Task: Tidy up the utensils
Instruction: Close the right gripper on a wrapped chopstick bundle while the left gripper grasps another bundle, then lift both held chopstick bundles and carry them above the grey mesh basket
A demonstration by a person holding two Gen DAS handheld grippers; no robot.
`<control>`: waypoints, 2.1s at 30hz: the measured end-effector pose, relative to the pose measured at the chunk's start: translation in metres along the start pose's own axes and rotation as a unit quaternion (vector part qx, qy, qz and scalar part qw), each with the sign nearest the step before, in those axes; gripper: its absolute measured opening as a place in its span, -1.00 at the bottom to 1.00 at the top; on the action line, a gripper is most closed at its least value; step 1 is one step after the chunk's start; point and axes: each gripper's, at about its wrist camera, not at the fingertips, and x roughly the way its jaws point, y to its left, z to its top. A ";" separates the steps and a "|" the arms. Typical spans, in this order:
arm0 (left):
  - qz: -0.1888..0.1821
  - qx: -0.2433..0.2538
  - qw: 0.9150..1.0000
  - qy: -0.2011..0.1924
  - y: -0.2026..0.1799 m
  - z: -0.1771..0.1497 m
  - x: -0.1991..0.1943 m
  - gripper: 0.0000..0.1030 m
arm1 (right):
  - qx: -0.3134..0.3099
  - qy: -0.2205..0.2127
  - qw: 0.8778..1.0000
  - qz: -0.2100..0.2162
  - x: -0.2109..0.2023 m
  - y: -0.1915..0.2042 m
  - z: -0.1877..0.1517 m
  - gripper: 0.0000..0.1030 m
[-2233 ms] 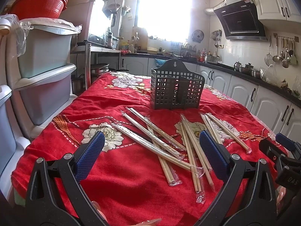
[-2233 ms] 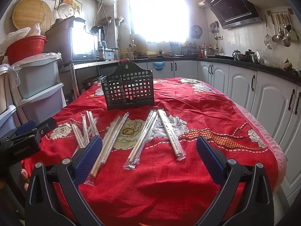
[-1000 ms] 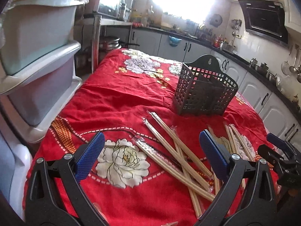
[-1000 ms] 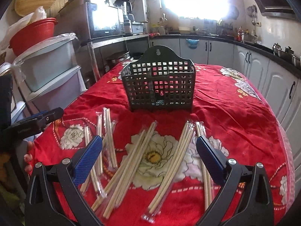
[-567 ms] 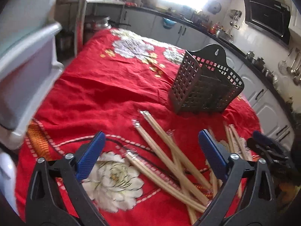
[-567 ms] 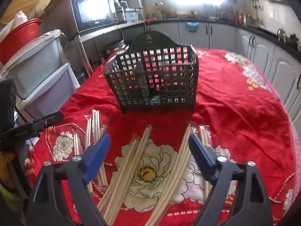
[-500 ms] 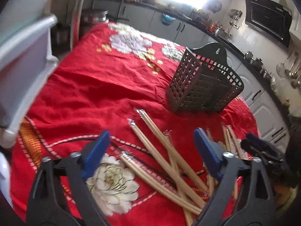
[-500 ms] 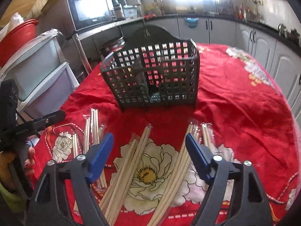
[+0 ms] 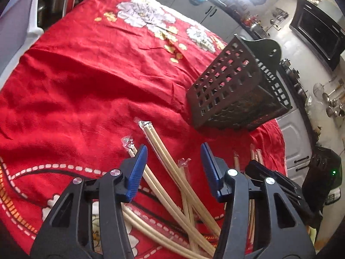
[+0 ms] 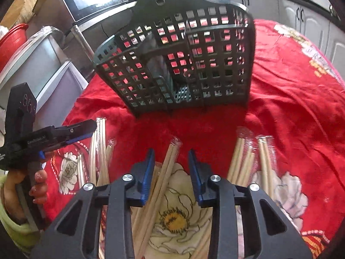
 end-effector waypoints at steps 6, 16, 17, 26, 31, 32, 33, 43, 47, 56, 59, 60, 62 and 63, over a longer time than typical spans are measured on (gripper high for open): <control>-0.001 -0.019 1.000 0.018 0.008 0.008 0.015 -0.22 | 0.028 0.026 0.999 0.017 0.023 -0.009 0.008 -0.50; 0.007 -0.017 1.000 0.019 0.009 0.020 0.025 -0.23 | 0.046 0.026 0.998 0.031 0.032 -0.023 0.016 -0.77; 0.009 -0.015 1.000 0.019 0.008 0.020 0.026 -0.28 | 0.049 0.024 0.998 0.033 0.031 -0.025 0.016 -0.79; 0.022 0.029 0.999 0.008 -0.001 0.020 0.027 -0.82 | 0.032 -0.017 0.998 0.049 -0.002 -0.029 0.018 -0.84; -0.007 0.055 0.998 -0.022 -0.017 0.015 0.007 -0.86 | 0.027 -0.046 0.997 0.057 -0.028 -0.030 0.017 -0.85; -0.017 0.060 0.997 -0.034 -0.021 0.015 -0.002 -0.87 | 0.026 -0.051 0.997 0.059 -0.032 -0.031 0.016 -0.85; -0.022 0.065 0.997 -0.041 -0.025 0.015 -0.008 -0.88 | 0.024 -0.060 0.996 0.061 -0.040 -0.031 0.015 -0.85; -0.068 0.120 0.983 -0.121 -0.076 0.014 -0.073 -0.94 | -0.013 -0.143 0.988 0.060 -0.104 -0.012 0.013 -0.86; -0.082 0.138 0.978 -0.137 -0.095 0.012 -0.085 -0.94 | -0.028 -0.170 0.983 0.058 -0.124 -0.007 0.015 -0.87; -0.098 0.168 0.965 -0.175 -0.127 0.020 -0.110 -0.94 | -0.066 -0.233 0.969 0.052 -0.167 0.005 0.027 -0.87; -0.100 0.175 0.961 -0.188 -0.134 0.027 -0.117 -0.94 | -0.068 -0.248 0.965 0.051 -0.177 0.006 0.034 -0.87; -0.101 0.177 0.960 -0.192 -0.137 0.029 -0.119 -0.94 | -0.069 -0.253 0.964 0.051 -0.180 0.006 0.036 -0.87; -0.101 0.182 0.957 -0.204 -0.143 0.035 -0.126 -0.94 | -0.070 -0.263 0.961 0.051 -0.185 0.007 0.042 -0.87; -0.101 0.185 0.954 -0.211 -0.147 0.039 -0.130 -0.94 | -0.070 -0.268 0.960 0.051 -0.189 0.008 0.045 -0.87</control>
